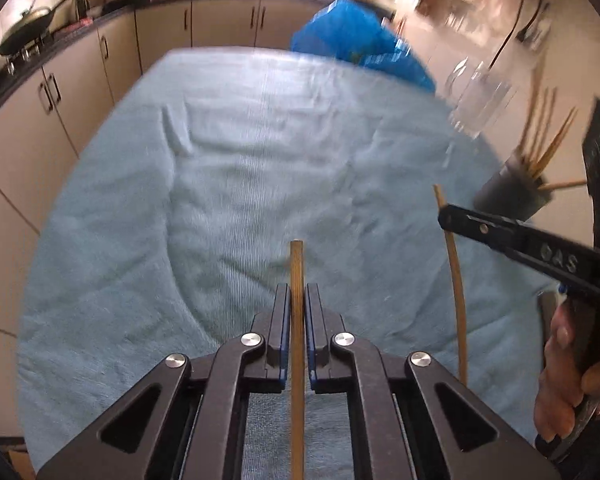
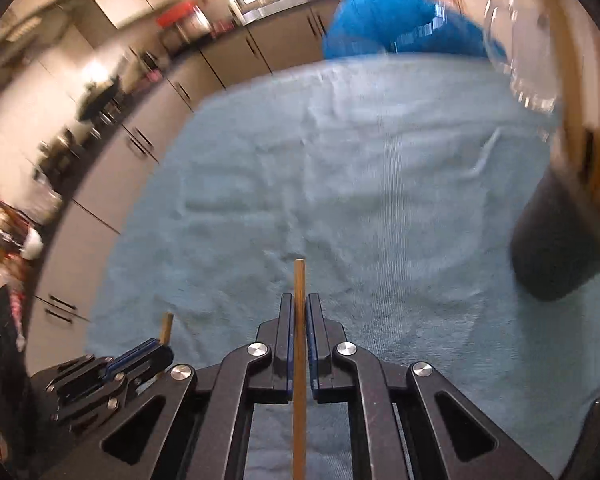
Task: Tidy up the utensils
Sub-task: 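Hold both chopsticks upright and carry them toward the black cup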
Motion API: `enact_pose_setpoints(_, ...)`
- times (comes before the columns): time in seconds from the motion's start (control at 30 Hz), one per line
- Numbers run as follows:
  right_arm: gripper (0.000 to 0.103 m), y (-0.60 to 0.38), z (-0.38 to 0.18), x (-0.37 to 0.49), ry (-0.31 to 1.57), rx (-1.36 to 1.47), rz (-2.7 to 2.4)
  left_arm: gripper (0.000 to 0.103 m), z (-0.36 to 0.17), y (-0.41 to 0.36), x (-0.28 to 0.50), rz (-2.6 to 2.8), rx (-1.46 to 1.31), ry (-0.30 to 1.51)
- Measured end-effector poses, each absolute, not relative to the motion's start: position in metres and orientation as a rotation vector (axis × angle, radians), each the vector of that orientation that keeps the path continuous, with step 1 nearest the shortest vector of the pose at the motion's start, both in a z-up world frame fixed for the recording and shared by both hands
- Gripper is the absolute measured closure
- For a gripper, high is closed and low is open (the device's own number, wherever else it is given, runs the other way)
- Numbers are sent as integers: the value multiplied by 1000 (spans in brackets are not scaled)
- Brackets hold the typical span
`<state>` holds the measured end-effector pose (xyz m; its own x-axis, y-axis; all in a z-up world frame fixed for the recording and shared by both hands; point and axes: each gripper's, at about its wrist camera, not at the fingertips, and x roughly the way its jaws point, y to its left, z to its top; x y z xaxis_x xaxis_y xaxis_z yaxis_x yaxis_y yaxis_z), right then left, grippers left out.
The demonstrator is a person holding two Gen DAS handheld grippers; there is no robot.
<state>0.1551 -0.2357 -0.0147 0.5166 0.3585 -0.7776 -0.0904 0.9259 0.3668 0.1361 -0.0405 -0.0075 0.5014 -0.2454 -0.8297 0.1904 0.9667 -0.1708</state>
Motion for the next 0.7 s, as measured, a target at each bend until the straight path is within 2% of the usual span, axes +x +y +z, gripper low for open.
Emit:
enact_pose_setpoints(0.17, 97, -241, 35, 108, 778, 295, 331, 97, 34, -36, 116, -271, -76, 880)
enact_pose_setpoints(0.4, 97, -224, 74, 53, 523, 205, 337, 97, 74, -37, 90, -272, -65, 754)
enact_pose_setpoints(0.7, 97, -226, 92, 20, 404, 188, 319, 97, 94, -44, 79, -263, -38, 697)
